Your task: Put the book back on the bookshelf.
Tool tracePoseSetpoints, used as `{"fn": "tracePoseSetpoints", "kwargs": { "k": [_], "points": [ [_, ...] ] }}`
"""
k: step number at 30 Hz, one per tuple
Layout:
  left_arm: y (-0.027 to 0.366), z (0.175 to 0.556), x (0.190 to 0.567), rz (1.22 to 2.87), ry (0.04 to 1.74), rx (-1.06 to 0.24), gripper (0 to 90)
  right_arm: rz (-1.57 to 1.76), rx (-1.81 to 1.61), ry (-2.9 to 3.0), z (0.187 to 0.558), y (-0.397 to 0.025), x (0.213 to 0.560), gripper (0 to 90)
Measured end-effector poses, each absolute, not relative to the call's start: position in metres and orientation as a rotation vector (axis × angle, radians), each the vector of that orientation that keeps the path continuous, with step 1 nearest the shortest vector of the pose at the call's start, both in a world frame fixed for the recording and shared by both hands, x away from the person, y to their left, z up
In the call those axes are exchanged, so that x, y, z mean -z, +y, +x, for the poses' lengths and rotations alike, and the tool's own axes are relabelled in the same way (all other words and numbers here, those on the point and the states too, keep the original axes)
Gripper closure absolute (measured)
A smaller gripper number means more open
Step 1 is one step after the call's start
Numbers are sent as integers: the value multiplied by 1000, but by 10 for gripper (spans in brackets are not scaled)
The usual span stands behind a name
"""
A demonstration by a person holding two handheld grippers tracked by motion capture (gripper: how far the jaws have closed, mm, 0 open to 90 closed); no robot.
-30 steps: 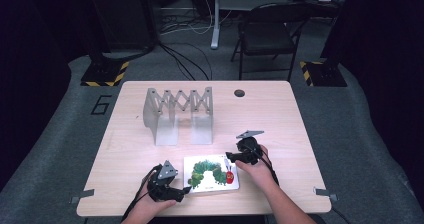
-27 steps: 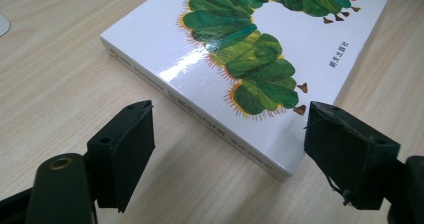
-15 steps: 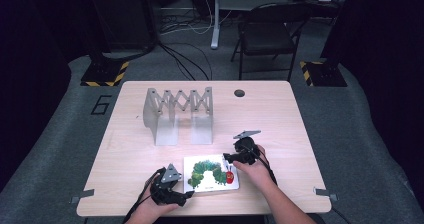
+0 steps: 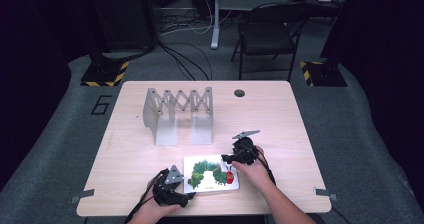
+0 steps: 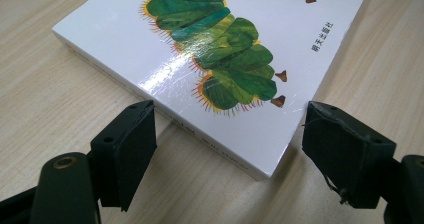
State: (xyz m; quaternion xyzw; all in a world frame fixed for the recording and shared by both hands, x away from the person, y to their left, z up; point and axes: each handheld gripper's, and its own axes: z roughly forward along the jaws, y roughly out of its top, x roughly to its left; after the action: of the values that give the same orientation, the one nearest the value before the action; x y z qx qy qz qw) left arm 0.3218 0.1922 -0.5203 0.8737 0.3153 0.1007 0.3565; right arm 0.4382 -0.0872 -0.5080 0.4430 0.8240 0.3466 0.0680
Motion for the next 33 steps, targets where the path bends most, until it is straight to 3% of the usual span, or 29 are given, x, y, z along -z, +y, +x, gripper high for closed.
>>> {"fn": "tracePoseSetpoints", "kwargs": {
  "k": [33],
  "points": [
    [187, 334, 522, 2264, 764, -258, 198, 1374, -1043, 2468, 430, -96, 508, 383]
  ]
}}
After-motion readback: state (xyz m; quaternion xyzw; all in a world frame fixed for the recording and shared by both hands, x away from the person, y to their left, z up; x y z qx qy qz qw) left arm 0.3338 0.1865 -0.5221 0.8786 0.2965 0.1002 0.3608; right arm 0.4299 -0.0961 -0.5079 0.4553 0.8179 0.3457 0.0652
